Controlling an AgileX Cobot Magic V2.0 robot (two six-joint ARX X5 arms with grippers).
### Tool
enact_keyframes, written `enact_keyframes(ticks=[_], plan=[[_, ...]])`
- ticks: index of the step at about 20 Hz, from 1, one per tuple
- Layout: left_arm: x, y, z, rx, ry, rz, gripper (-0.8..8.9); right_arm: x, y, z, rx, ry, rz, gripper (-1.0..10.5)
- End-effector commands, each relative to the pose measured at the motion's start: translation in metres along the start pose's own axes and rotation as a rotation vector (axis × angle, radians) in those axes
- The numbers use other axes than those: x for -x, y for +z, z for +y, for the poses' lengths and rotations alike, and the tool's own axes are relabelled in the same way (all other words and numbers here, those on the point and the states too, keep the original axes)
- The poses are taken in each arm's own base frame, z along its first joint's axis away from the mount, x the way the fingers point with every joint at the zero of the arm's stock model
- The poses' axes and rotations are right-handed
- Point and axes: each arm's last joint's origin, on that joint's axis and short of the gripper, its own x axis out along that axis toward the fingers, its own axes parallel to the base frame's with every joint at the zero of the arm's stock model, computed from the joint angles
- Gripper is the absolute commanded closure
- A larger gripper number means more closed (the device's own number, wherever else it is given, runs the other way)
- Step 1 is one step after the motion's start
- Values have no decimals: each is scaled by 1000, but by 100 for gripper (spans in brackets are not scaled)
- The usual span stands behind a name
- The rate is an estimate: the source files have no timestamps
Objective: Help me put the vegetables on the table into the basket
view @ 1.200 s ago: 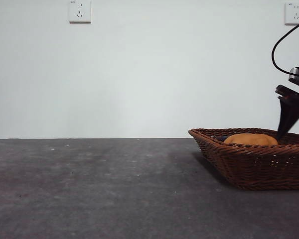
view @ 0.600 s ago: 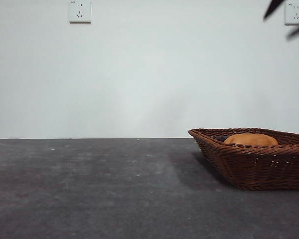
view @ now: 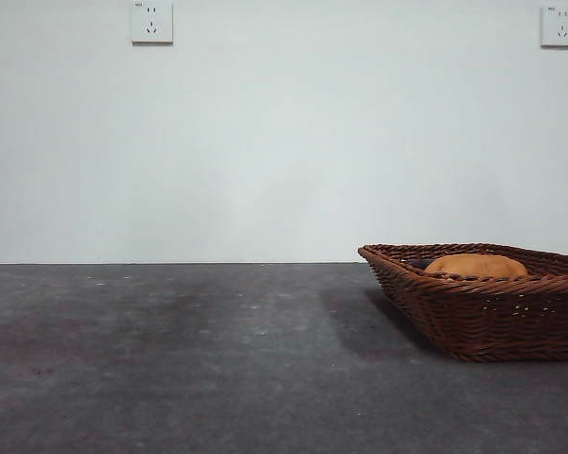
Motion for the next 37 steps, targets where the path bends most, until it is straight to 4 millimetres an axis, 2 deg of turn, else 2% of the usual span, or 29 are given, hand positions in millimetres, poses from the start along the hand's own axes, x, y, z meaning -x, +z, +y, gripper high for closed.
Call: enact_keyframes(ticks=[1, 4, 8, 26, 28, 30, 32, 35, 37], plan=[[2, 0, 0, 17, 3, -7, 821, 7, -6, 4, -19, 3, 2, 958], [2, 0, 0, 16, 3, -7, 819, 14, -10, 9, -8, 1, -19, 958], [2, 0, 0, 5, 3, -6, 818, 14, -10, 9, -111, 1, -21, 945], [-15, 6, 1, 7, -6, 38, 818, 14, -9, 8, -112, 0, -19, 945], [-15, 6, 1, 58, -5, 37, 818, 14, -9, 8, -112, 0, -19, 946], [-11, 7, 1, 147, 1, -1, 818, 14, -9, 8, -112, 0, -19, 945], [-3, 6, 2, 154, 23, -42, 818, 14, -9, 8, -112, 0, -19, 946], [20, 1, 8, 105, 185, -118, 818, 14, -9, 8, -112, 0, -19, 945], [42, -7, 14, 104, 293, -182, 818, 14, -9, 8, -112, 0, -19, 945]])
